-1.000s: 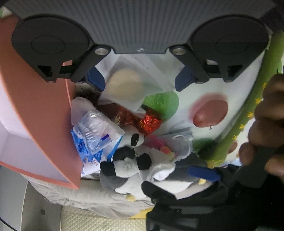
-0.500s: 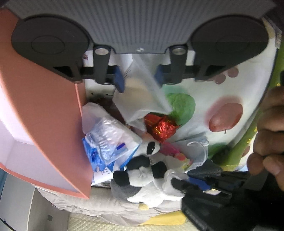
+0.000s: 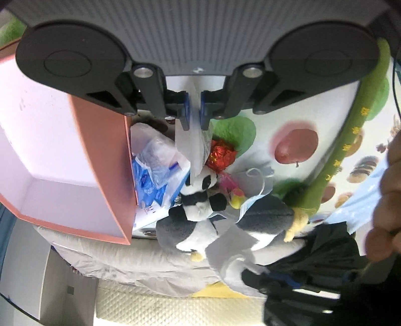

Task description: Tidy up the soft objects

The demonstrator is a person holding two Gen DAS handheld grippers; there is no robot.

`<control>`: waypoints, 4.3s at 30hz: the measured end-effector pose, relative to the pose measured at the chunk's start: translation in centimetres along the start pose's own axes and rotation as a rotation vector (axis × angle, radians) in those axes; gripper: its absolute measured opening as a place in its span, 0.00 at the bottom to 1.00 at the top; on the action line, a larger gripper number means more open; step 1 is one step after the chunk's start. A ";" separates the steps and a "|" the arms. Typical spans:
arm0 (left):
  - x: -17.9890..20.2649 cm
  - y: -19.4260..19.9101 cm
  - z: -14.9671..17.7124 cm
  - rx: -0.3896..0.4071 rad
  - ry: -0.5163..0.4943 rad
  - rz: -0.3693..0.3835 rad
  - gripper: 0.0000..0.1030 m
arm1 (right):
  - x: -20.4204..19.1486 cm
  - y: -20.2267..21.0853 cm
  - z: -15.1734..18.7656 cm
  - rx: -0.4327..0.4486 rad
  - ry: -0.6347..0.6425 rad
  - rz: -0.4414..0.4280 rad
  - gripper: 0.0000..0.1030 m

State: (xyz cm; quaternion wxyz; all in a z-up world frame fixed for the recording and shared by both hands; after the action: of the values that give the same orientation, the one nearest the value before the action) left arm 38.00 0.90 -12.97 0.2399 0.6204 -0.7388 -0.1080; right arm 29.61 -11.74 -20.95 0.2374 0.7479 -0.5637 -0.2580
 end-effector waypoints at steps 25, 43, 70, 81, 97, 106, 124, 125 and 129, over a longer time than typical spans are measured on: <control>-4.4 8.1 17.7 -0.308 0.039 -0.090 0.61 | -1.7 2.3 6.5 -0.097 0.054 -0.049 0.33; -5.3 10.5 17.1 -0.279 0.157 -0.047 0.76 | -1.9 4.5 5.8 -0.137 -0.094 -0.157 0.77; -4.9 3.2 19.1 -0.357 0.065 -0.138 0.30 | 0.0 0.0 6.4 -0.128 -0.069 -0.090 0.40; -3.7 5.5 16.5 -0.292 0.051 -0.135 0.07 | 0.1 2.1 4.4 -0.078 -0.078 -0.089 0.38; 1.6 8.7 6.0 -0.159 0.006 -0.052 0.07 | 1.6 9.0 -4.1 0.099 -0.100 -0.110 0.38; 7.4 8.5 -1.0 -0.089 -0.040 0.054 0.07 | 4.0 12.6 -10.5 0.232 -0.083 -0.059 0.38; 21.2 1.8 -8.1 -0.132 -0.205 0.223 0.07 | 16.8 14.8 -16.7 0.226 -0.168 0.128 0.38; 21.7 0.8 -7.6 -0.149 -0.210 0.224 0.07 | 17.7 14.4 -16.4 0.208 -0.179 0.137 0.38; 23.0 -3.3 -4.9 -0.231 -0.223 0.224 0.07 | 21.0 11.8 -14.3 0.109 -0.214 0.177 0.38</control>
State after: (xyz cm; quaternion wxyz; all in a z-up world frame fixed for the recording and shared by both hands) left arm 40.62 -21.39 -5.19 0.2369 0.4867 -0.8079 -0.2329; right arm 35.31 -34.10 -5.06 0.1566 0.6753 -0.6628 -0.2832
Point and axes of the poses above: each gripper's, at about its wrist camera, not at the fingertips, and y roughly against the way its jaws point, x to its right, z to its underside, the point moved 8 cm from there along -y, roughly the way its jaws point, and after that the axes turned 9 degrees about -y, right-handed, at the moved point
